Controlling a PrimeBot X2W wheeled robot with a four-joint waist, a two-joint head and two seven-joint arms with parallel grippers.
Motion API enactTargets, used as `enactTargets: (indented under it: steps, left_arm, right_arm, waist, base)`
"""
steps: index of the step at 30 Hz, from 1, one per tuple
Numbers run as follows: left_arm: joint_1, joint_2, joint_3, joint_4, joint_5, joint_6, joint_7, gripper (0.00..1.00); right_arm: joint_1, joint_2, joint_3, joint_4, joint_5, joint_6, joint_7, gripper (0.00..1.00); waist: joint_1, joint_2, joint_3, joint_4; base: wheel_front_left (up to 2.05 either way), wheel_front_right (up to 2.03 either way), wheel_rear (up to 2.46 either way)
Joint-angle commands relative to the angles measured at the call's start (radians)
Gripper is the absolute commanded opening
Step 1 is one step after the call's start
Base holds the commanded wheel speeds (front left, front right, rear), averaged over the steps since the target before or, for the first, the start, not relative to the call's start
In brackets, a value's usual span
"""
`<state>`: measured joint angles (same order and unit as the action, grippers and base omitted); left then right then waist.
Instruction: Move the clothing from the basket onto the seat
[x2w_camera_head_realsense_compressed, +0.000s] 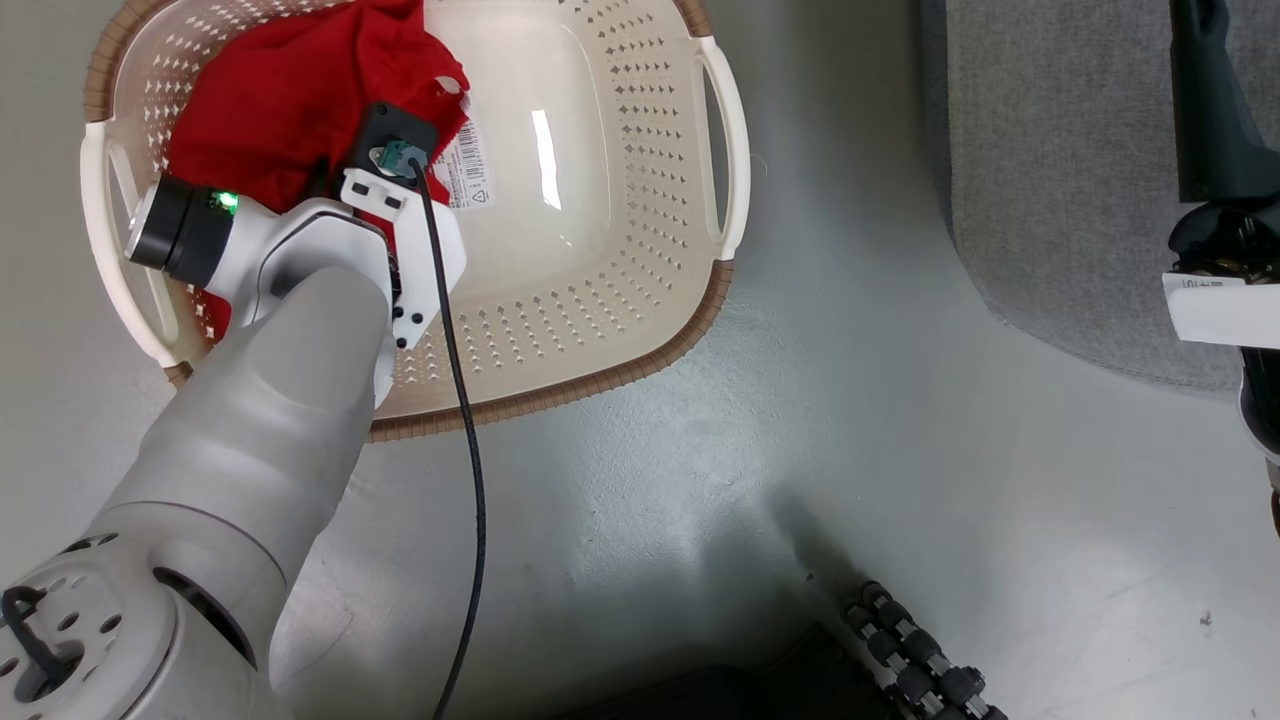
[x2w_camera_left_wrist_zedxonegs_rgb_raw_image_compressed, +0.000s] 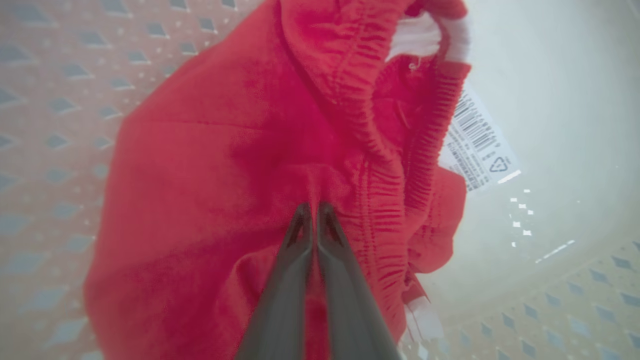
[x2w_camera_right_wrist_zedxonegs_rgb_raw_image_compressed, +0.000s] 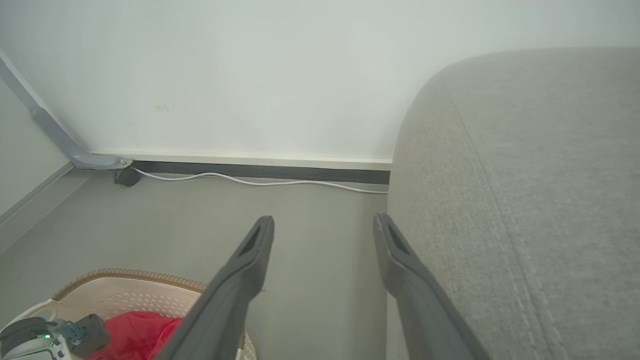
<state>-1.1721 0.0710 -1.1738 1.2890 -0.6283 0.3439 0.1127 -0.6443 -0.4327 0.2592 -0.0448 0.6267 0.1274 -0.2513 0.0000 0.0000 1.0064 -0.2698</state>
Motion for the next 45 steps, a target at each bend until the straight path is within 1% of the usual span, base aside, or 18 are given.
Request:
enactTargets:
  steps: [1, 6, 10, 14, 20, 25, 29, 38, 45]
  left_arm:
    - [0.004, 0.009, 0.015, -0.001, -0.015, -0.001, -0.013, 0.00]
    - [0.028, 0.003, 0.022, 0.000, -0.030, -0.013, -0.052, 0.00]
    - [0.065, -0.003, 0.037, 0.001, -0.052, -0.019, -0.100, 0.00]
    - [0.092, -0.008, 0.041, 0.001, -0.063, -0.030, -0.127, 0.00]
    - [0.132, -0.016, 0.047, 0.001, -0.085, -0.066, -0.194, 0.00]
    - [0.165, -0.020, 0.060, -0.001, -0.111, -0.095, -0.276, 0.00]
    - [0.197, -0.020, 0.081, -0.030, -0.144, -0.112, -0.333, 0.00]
    - [0.284, -0.021, 0.102, -0.123, -0.193, -0.116, -0.373, 0.00]
    - [0.346, -0.021, 0.172, -0.250, -0.150, -0.089, -0.374, 0.00]
  right_arm:
    - [0.034, -0.017, -0.001, -0.020, 0.011, 0.003, -0.010, 1.00]
    - [0.037, -0.017, -0.007, -0.002, 0.008, 0.003, -0.010, 1.00]
    - [0.040, -0.012, -0.004, 0.016, 0.005, 0.003, -0.010, 1.00]
    - [0.047, -0.013, -0.003, 0.030, 0.003, 0.003, -0.010, 1.00]
    - [0.070, -0.011, 0.005, 0.064, 0.001, 0.003, -0.010, 1.00]
    - [0.090, -0.004, 0.013, 0.105, -0.002, 0.003, -0.010, 1.00]
    - [0.114, 0.003, 0.025, 0.147, -0.007, 0.003, -0.010, 1.00]
    - [0.197, 0.017, 0.036, 0.235, -0.027, 0.003, -0.010, 1.00]
    - [0.260, 0.044, 0.041, 0.291, -0.054, 0.003, -0.010, 1.00]
  waist:
    - [0.0000, 0.0000, 0.000, 0.004]
    - [0.0000, 0.0000, -0.028, 0.015]
    - [0.0000, 0.0000, -0.075, 0.022]
    - [0.0000, 0.0000, -0.116, 0.030]
    - [0.0000, 0.0000, -0.197, 0.049]
    - [0.0000, 0.0000, -0.277, 0.058]
    - [0.0000, 0.0000, -0.354, 0.069]
    - [0.0000, 0.0000, -0.535, 0.105]
    - [0.0000, 0.0000, -0.655, 0.131]
  base:
    - [0.00, 0.00, 0.00]
    - [0.00, 0.00, 0.00]
    - [0.00, 0.00, 0.00]
    - [0.00, 0.00, 0.00]
    - [0.00, 0.00, 0.00]
    - [0.00, 0.00, 0.00]
    - [0.00, 0.00, 0.00]
    - [0.00, 0.00, 0.00]
    - [0.00, 0.00, 0.00]
